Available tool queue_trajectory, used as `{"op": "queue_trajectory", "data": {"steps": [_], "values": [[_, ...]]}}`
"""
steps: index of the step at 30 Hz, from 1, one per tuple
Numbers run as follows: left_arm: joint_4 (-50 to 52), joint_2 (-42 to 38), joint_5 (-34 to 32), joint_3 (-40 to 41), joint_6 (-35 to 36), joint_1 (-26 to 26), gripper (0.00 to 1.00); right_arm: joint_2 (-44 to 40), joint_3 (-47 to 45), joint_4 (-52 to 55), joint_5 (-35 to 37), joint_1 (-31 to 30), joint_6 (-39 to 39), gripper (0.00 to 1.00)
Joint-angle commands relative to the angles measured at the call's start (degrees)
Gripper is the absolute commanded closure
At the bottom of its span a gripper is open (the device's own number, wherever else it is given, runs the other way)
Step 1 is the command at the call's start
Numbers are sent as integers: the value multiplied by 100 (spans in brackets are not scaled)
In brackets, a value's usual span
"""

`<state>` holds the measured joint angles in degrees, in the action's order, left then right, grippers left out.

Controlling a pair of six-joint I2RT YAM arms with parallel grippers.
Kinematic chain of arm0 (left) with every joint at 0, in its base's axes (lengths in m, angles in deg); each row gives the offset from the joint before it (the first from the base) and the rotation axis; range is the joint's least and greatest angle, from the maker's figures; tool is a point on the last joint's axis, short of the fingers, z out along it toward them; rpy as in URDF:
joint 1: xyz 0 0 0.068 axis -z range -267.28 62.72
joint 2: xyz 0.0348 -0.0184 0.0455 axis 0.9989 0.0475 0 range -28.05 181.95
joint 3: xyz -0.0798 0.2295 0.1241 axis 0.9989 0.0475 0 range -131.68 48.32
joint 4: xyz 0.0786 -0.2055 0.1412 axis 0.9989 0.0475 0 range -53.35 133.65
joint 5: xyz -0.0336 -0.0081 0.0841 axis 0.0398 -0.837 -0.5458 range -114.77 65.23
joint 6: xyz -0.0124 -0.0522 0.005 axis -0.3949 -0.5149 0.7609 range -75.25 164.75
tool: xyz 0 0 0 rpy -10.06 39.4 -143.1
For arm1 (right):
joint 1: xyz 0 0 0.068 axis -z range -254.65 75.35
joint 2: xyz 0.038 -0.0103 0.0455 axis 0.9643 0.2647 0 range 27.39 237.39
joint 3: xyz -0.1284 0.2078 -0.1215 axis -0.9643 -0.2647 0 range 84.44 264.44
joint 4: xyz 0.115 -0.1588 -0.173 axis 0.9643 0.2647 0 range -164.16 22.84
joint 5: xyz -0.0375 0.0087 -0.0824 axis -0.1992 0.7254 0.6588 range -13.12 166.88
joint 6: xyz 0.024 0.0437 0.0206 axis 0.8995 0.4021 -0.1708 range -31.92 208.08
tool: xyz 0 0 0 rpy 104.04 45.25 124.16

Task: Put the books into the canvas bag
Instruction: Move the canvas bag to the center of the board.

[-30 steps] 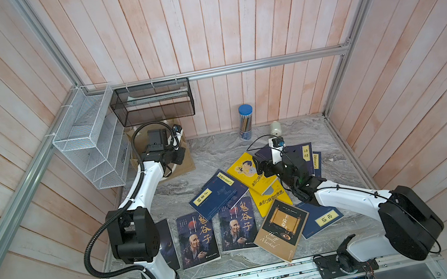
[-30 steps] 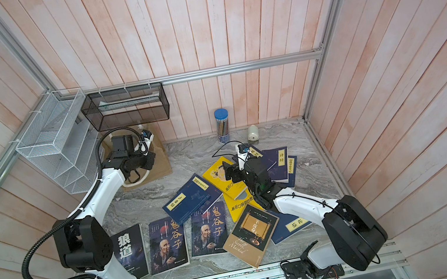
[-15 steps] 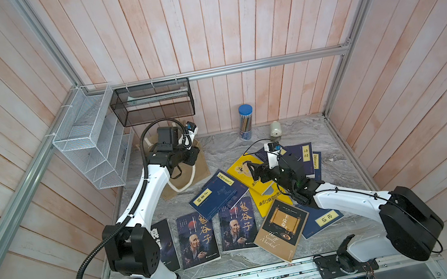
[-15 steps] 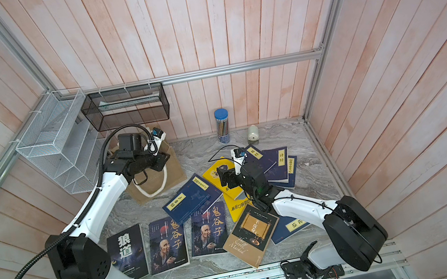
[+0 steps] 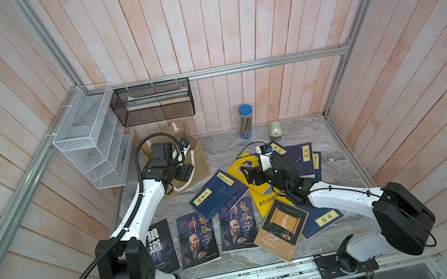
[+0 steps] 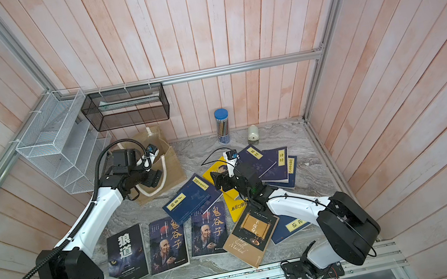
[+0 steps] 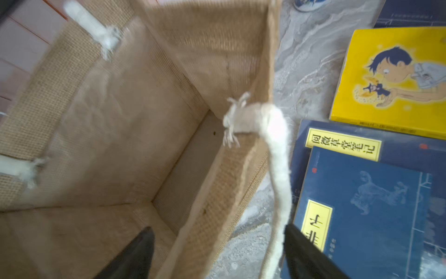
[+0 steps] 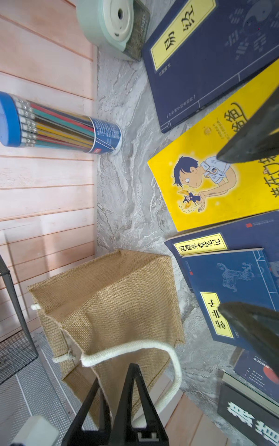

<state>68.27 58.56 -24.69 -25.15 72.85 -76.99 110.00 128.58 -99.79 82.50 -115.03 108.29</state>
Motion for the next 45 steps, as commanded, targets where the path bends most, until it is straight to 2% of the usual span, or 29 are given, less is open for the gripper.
{"op": "queue_trajectory", "data": {"steps": [1, 4, 6, 8, 12, 16, 20, 26, 31, 34, 38, 41, 42, 44, 45], "values": [[-173, -24, -523, -73, -314, -8, 49, 95, 259, 164, -110, -60, 129, 10], [-15, -81, -725, -182, -790, -41, 84, 72, 317, 360, 31, -75, 362, 10], [186, -98, -1061, -256, -1233, -34, 100, 45, 319, 440, 74, -75, 458, 10], [559, -57, -1423, -389, -1676, -42, 100, 27, 350, 603, 165, -75, 613, 11], [1435, 207, -1562, -833, -2718, -38, 100, 157, 681, 1272, 291, -79, 890, 13], [1958, 529, -1119, -1332, -4087, -39, 100, 280, 900, 1581, 88, -84, 1049, 15], [1897, 794, -421, -1625, -4930, -5, 100, 269, 984, 1918, 0, -75, 1361, 16], [1706, 1291, 380, -2091, -5496, 154, 100, 72, 997, 2731, 164, -51, 1715, 19], [1806, 1607, 548, -2716, -5526, 228, 100, -397, 716, 3121, 175, 129, 2151, 19], [2036, 1828, 572, -3198, -5273, 265, 78, -717, 392, 3176, 148, 252, 2298, 19], [2088, 1699, 600, -3361, -4960, 386, 56, -1040, 72, 3411, -19, 549, 2214, 19], [1931, 1315, 597, -3236, -4752, 469, 46, -1235, -130, 3431, -428, 915, 1959, 20], [1874, 1174, 626, -3153, -4702, 496, 39, -1256, -146, 3448, -586, 1062, 1844, 20], [1816, 949, 693, -3037, -4628, 578, 32, -1215, -64, 3597, -819, 1356, 1611, 20], [1794, 864, 683, -2973, -4587, 654, 31, -1152, 22, 3704, -916, 1472, 1463, 20]]}}
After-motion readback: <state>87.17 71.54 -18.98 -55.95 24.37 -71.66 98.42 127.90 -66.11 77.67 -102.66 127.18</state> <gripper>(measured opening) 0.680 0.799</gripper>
